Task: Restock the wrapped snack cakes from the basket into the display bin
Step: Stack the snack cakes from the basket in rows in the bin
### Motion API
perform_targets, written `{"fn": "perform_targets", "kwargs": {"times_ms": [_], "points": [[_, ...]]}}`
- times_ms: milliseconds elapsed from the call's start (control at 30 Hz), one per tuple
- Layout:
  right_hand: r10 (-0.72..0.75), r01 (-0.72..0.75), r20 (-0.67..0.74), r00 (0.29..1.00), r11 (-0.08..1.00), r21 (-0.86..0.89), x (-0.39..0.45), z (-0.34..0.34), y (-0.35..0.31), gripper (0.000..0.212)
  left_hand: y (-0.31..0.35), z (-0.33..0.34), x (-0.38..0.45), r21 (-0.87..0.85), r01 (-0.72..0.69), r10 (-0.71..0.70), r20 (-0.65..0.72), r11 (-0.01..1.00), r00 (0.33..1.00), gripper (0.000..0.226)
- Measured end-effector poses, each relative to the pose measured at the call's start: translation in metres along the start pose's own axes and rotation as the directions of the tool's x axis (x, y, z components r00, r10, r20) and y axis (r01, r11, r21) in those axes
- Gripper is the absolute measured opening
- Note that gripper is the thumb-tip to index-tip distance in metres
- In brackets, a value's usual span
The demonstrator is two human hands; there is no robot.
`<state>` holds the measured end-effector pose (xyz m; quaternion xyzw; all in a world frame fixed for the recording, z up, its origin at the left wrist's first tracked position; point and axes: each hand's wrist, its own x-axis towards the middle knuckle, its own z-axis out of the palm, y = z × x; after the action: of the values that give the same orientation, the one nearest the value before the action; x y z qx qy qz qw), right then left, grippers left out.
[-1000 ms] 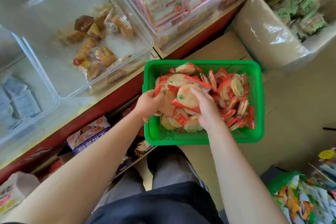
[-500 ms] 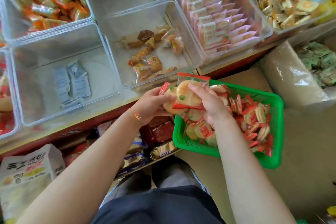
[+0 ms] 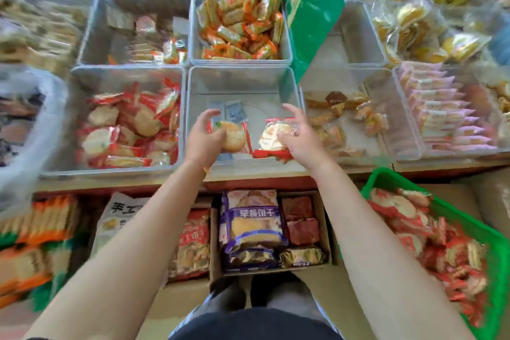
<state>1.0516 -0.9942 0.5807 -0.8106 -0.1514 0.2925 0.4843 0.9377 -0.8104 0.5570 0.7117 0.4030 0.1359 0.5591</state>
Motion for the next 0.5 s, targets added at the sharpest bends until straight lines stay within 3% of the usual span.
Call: {"fn": "perform_targets", "kwargs": {"times_ms": [67,167,233,300,433,500], "points": [[0.070,-0.070,0.018,0.997,0.998,-0.003,0.009,0.019,-0.006,0.022,-0.003,-0.006,0.011,0.017,0.082,-0.083,0.065,0.997,0.994,0.039],[0.174,-0.173,-0.002,0.985,0.984,0.040,0.022,0.033,-0.006,0.021,-0.006,-0.009,0.024,0.030,0.182,-0.184,0.183,0.983,0.966,0.045],[0.218,-0.219,0.014,0.976,0.975,0.045,0.030,0.036,-0.002,0.025,-0.010,-0.013,0.030,0.236,0.082,-0.137,0.226,0.968,0.964,0.051],[0.239,-0.239,0.025,0.971,0.971,0.001,0.037,0.039,0.004,0.028,-0.017,-0.017,0.034,0.451,-0.064,-0.038,0.214,0.890,0.976,0.048],[0.223,-0.224,-0.036,0.974,0.974,-0.030,0.047,0.044,0.017,0.022,-0.022,-0.019,0.043,0.649,-0.205,0.072,0.226,0.732,0.971,0.021],[0.208,-0.208,-0.088,0.974,0.978,0.009,0.052,0.042,0.020,0.025,-0.023,-0.019,0.046,0.747,-0.252,0.067,0.269,0.615,0.961,0.027]]}}
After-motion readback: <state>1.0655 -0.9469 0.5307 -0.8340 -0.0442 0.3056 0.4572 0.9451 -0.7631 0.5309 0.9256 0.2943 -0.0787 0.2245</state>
